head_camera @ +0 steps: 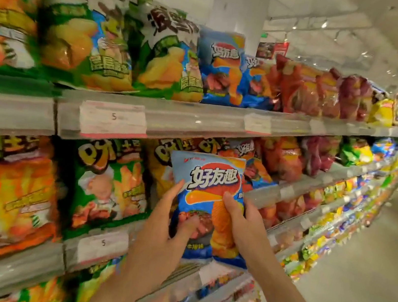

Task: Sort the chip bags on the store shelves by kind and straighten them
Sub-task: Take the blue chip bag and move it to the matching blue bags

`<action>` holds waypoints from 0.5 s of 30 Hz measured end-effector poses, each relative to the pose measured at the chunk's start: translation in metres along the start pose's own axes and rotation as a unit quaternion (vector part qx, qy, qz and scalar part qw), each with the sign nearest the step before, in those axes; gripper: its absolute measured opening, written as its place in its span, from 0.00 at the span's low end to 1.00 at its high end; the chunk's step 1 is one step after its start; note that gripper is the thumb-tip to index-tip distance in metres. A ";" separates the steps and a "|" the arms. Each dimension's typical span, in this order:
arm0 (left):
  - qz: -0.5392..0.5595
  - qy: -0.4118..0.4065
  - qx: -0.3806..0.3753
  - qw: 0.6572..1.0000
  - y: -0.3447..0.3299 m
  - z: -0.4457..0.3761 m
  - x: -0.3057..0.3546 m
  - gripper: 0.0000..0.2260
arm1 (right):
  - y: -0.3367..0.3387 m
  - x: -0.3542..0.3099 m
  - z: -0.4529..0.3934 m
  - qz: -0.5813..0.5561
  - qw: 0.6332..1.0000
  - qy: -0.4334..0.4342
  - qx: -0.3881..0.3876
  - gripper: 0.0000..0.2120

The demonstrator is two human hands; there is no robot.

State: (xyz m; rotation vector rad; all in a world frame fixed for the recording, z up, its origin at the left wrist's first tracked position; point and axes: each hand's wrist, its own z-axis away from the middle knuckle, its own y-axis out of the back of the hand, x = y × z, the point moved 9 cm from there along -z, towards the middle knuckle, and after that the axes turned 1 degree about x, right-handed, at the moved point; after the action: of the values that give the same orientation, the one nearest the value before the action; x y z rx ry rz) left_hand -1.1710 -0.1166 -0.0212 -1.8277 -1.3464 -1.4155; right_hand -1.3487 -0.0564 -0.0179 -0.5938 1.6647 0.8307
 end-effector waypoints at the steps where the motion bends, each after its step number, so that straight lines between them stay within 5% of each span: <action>1: 0.001 0.002 0.011 1.000 -0.016 -0.009 -0.001 0.26 | 0.012 0.003 -0.014 0.005 1.000 0.002 -0.006 0.17; 6: -0.028 0.028 0.063 0.997 -0.090 -0.056 -0.007 0.27 | 0.069 0.017 -0.085 0.014 0.998 -0.007 -0.057 0.34; 15: -0.148 0.033 0.154 0.976 -0.144 -0.124 0.006 0.23 | 0.122 0.030 -0.202 -0.025 0.993 0.015 -0.114 0.20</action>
State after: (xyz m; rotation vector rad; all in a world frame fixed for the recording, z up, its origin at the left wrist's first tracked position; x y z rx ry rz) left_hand -1.3555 -0.1551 0.0014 -1.4138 -1.7480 -1.3030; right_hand -1.5711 -0.1366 0.0047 -0.8061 1.5868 0.9880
